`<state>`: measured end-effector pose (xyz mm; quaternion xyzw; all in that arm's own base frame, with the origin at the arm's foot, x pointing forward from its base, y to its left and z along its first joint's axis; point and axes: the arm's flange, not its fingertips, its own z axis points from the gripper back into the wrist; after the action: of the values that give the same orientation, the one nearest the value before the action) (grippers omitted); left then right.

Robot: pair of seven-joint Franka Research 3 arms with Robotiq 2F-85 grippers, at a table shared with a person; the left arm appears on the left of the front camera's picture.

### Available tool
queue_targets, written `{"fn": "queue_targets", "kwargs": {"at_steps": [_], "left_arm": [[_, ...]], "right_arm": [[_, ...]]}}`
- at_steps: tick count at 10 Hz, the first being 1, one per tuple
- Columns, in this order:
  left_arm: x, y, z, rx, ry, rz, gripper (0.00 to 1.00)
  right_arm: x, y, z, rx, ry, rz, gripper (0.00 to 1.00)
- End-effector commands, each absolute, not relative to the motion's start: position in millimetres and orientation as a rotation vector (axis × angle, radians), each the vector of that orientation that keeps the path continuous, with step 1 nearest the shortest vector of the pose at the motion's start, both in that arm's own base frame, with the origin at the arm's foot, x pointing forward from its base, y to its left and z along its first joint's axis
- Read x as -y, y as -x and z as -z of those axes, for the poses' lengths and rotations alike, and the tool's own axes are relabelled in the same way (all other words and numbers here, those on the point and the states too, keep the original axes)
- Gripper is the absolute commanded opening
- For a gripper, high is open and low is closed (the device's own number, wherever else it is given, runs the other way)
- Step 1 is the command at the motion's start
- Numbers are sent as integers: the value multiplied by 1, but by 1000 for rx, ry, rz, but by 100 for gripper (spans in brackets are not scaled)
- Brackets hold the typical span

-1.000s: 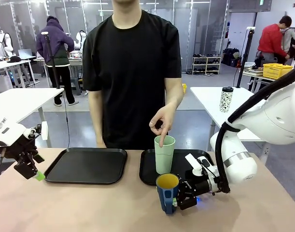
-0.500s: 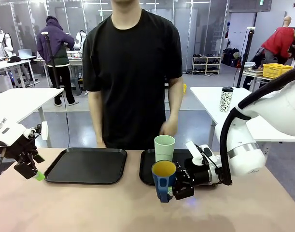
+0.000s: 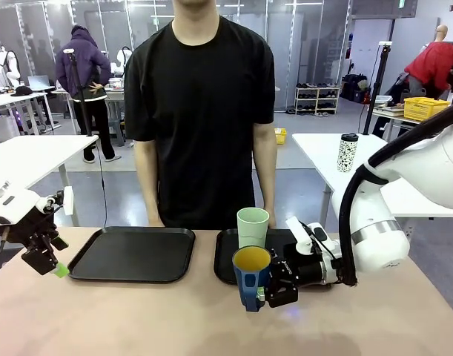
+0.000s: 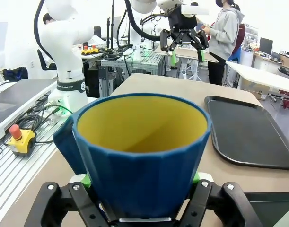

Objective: Sort and store the cups by type.
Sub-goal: Pick up the Handle plastic cup and place it into the empty Flat Tray.

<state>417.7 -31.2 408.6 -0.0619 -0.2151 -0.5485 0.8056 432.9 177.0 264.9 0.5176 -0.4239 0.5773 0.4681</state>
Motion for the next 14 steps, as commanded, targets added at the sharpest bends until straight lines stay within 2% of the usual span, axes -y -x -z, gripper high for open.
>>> {"fn": "queue_targets", "kwargs": {"at_steps": [1, 2, 3, 8, 14], "left_arm": [[32, -418, -407, 456, 108, 1161, 100], [32, -418, -407, 456, 108, 1161, 100], [32, -418, -407, 456, 108, 1161, 100], [32, -418, -407, 456, 108, 1161, 100], [32, -418, -407, 456, 108, 1161, 100]], "right_arm": [[-177, -438, -266, 1036, -1266, -1431, 53], [-177, -438, -266, 1036, -1266, -1431, 53], [-177, -434, -264, 1039, -1270, -1416, 74], [-266, -435, -249, 1162, -1294, -1293, 74], [-371, -449, -234, 1327, -1184, -1121, 74]]}}
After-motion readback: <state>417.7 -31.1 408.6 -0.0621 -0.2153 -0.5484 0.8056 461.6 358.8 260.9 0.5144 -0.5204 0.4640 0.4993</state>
